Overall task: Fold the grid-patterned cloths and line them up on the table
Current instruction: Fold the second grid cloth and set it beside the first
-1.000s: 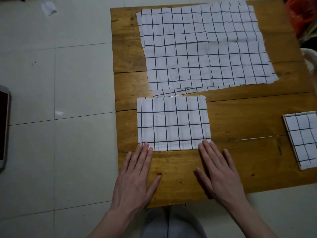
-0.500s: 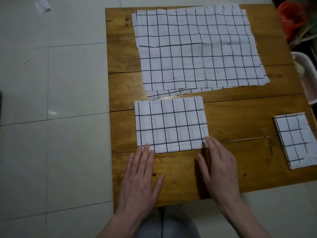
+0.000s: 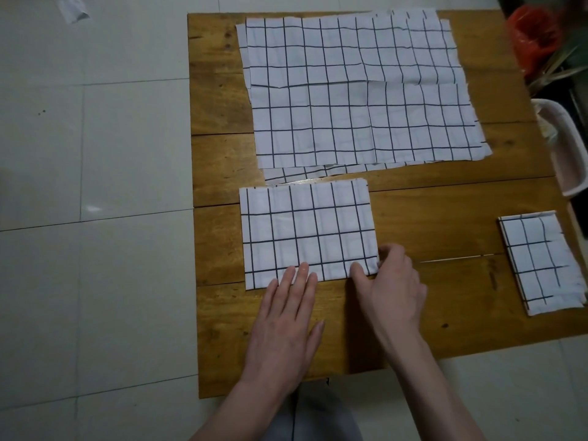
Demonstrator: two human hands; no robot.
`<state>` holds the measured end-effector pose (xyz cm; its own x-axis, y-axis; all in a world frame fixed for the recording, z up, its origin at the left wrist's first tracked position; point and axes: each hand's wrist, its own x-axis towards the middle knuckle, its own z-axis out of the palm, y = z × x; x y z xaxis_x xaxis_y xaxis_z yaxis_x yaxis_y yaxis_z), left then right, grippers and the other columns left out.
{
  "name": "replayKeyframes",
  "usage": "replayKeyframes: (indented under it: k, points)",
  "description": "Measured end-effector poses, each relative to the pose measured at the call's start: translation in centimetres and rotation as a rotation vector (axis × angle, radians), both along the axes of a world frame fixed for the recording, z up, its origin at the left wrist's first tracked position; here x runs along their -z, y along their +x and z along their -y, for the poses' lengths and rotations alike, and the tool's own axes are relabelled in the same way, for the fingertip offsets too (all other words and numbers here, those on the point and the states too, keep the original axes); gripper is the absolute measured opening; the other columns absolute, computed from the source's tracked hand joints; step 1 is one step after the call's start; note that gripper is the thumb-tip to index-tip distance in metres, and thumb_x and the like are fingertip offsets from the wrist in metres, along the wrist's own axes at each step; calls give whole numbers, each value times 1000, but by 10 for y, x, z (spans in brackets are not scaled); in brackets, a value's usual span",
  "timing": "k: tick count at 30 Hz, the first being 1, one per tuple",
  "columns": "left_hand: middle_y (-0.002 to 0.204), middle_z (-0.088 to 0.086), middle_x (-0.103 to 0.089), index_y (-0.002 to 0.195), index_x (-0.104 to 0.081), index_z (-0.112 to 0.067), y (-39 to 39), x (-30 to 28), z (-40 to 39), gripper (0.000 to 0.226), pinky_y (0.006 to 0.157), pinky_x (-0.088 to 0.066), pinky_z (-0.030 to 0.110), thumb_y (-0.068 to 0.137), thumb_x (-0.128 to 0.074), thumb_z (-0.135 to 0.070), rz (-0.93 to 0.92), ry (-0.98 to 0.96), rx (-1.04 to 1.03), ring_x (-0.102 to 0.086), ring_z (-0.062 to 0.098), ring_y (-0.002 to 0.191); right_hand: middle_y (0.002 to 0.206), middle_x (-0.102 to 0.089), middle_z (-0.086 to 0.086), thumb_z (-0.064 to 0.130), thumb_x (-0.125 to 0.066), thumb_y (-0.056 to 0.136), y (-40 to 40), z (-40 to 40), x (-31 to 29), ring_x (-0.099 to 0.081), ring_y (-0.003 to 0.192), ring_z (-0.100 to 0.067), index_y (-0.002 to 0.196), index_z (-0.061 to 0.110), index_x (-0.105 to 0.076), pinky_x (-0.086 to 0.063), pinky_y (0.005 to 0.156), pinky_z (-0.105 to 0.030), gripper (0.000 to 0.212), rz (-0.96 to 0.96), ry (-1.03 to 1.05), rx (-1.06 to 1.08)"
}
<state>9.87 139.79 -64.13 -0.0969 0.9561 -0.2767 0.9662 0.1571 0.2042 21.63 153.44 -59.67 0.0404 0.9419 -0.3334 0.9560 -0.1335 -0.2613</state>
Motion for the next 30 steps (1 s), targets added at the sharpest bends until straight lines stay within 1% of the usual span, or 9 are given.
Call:
replayKeyframes:
  k: [3, 7, 11, 13, 15, 18, 23, 25, 30]
  points:
    - [173, 10, -17, 164, -20, -12, 1, 0, 0, 74, 124, -16, 47, 104, -32, -53, -6, -3, -4, -12, 26, 160, 124, -56, -6, 36, -72, 93, -1, -1, 0, -55, 110, -23, 131, 15, -51, -47, 94, -42, 49, -118, 8, 32]
    - [172, 10, -18, 164, -21, -11, 2, -2, -1, 74, 123, -17, 47, 105, -29, -54, 8, -3, -17, -12, 26, 160, 126, -44, 1, 21, -73, 93, -3, 5, -1, -51, 113, -14, 133, 15, -49, -39, 83, -14, 46, -372, 82, 56]
    - [172, 10, -19, 164, -23, -12, 4, -4, -2, 73, 123, -18, 47, 105, -29, -54, 21, -6, -30, -13, 26, 160, 126, -49, 9, 17, -77, 91, 1, 10, -1, -55, 108, -3, 145, 30, -44, -49, 86, -19, 64, -660, 38, 239]
    - [172, 9, -19, 164, -23, -13, 8, -5, -3, 72, 123, -17, 46, 105, -29, -55, 26, -12, -45, -13, 25, 160, 120, -60, 13, 15, -77, 91, 4, 11, -4, -65, 102, -3, 139, 32, -50, -55, 76, -17, 57, -805, -29, 355]
    - [172, 8, -19, 164, -24, -14, 15, -6, -5, 71, 124, -19, 47, 106, -28, -55, 43, -16, -62, -13, 25, 160, 105, -74, 8, 11, -75, 92, 5, 12, -8, -71, 97, -6, 124, 25, -63, -57, 75, -18, 37, -901, -51, 401]
    - [173, 5, -19, 164, -26, -16, 26, -8, -9, 70, 125, -19, 52, 106, -28, -56, 64, -22, -63, -13, 24, 160, 98, -77, 5, 13, -72, 96, 9, 20, -12, -72, 95, -7, 107, 23, -74, -56, 80, -22, 15, -898, -8, 301]
    - [173, 8, -14, 164, -27, -21, 30, -8, -8, 70, 124, -16, 53, 102, -34, -55, 74, -15, -47, -18, 29, 159, 100, -66, 6, 15, -68, 99, 9, 31, -13, -65, 94, -8, 96, 29, -72, -48, 78, -13, 15, -831, 116, 99]
    - [172, 8, -19, 163, -28, -21, 27, -8, -4, 70, 124, -18, 52, 101, -36, -53, 83, 0, -64, -24, 29, 157, 107, -62, 6, 16, -65, 101, 8, 36, -7, -63, 99, -10, 101, 20, -74, -50, 82, -18, 10, -747, 187, -10]
    - [170, 10, -25, 164, -24, -13, 8, -7, 14, 76, 125, -19, 48, 103, -34, -56, 69, 50, -194, -24, 25, 157, 137, -58, 1, 17, -59, 103, -4, 48, 2, -55, 127, -8, 133, 8, -67, -46, 102, -18, 32, -636, 314, -201]
